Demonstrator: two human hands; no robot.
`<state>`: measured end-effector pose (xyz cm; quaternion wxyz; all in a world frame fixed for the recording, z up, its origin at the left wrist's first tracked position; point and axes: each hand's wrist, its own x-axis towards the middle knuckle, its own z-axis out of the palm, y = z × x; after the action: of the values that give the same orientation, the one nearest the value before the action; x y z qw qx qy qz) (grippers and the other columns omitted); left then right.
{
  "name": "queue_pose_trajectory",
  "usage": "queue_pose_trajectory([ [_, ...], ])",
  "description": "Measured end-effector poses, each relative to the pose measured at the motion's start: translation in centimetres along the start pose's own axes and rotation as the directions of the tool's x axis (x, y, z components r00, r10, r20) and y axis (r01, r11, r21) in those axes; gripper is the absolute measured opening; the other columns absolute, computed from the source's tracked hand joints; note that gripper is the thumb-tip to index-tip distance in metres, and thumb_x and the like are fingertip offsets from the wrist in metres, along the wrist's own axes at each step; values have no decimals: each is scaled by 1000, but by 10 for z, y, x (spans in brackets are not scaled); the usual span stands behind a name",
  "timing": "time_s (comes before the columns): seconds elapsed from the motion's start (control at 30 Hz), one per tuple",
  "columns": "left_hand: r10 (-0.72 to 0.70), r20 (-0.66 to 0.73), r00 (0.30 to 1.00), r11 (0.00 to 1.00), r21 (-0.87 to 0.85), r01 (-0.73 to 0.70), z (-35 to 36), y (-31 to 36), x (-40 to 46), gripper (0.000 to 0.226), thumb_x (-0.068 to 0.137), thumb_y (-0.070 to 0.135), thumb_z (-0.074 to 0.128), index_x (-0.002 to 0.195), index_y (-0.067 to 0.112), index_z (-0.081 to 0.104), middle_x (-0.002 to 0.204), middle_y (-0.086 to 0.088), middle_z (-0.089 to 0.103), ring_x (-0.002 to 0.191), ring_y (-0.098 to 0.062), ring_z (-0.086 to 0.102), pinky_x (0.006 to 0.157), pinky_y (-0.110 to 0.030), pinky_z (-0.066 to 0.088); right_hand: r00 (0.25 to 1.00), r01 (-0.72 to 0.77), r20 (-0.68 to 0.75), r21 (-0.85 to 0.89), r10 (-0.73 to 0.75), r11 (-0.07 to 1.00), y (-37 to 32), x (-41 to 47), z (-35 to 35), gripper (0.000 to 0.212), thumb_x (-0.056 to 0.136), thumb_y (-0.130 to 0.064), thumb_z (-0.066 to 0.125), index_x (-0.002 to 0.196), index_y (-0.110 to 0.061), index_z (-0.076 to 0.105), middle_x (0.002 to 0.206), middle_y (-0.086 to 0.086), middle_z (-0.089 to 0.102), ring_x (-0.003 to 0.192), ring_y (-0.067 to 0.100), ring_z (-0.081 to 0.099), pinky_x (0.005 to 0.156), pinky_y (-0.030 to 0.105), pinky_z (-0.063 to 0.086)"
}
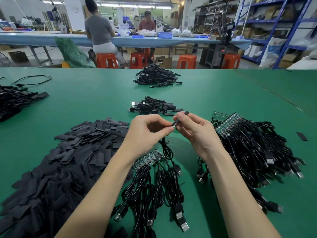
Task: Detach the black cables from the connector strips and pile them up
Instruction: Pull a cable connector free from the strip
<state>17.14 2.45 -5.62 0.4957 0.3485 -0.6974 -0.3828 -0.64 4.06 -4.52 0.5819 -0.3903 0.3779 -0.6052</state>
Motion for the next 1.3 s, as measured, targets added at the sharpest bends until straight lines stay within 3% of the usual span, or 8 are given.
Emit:
queue_pose_trajectory([
  [0.13,23,-16,1000,997,80,-22,2,-2,-1,10,81,15,83,83,25,79,81,6,77,78,-12,74,75,-22,57,1000,2,-17,-29,-3,1000,0,1,0,10,83,-14,78,89,-6,77,90,9,76,76,11,69,74,17,56],
  [0.33,41,-26,999,989,143,-37,2,0,-1,8,81,12,83,85,19,80,81,8,78,78,-12,75,79,-28,60,1000,13,2,-51,-13,999,1,1,1,23,73,-20,80,90,-5,76,90,9,75,79,12,69,76,18,56],
  [0.7,0,-44,999,999,-43,-2,-1,5,0,19,77,10,86,87,17,71,80,-1,76,77,-18,75,74,-23,56,997,9,71,-76,-3,997,2,0,5,30,74,-21,78,98,-2,75,98,16,75,87,19,69,82,23,57],
  [0.9,-25,-32,999,997,-77,22,-1,4,1,25,76,8,87,80,18,63,78,-7,74,74,-21,74,75,-26,58,997,6,80,-108,3,994,1,-3,7,27,72,-27,81,92,-9,78,92,13,76,81,18,70,77,23,57],
  [1.03,-84,15,996,985,-148,86,0,5,2,19,79,3,82,86,12,67,76,-2,75,76,-17,75,74,-20,56,994,109,17,-136,-107,985,5,-2,8,31,85,-19,79,115,-23,72,91,17,78,79,20,72,75,26,58],
  [1.3,-128,-53,990,971,-210,115,4,3,2,14,81,2,80,84,11,70,74,-7,75,74,-18,74,76,-21,56,979,193,-42,-128,-200,973,11,-2,15,21,86,-14,80,105,-21,78,86,16,78,75,21,72,74,29,61],
])
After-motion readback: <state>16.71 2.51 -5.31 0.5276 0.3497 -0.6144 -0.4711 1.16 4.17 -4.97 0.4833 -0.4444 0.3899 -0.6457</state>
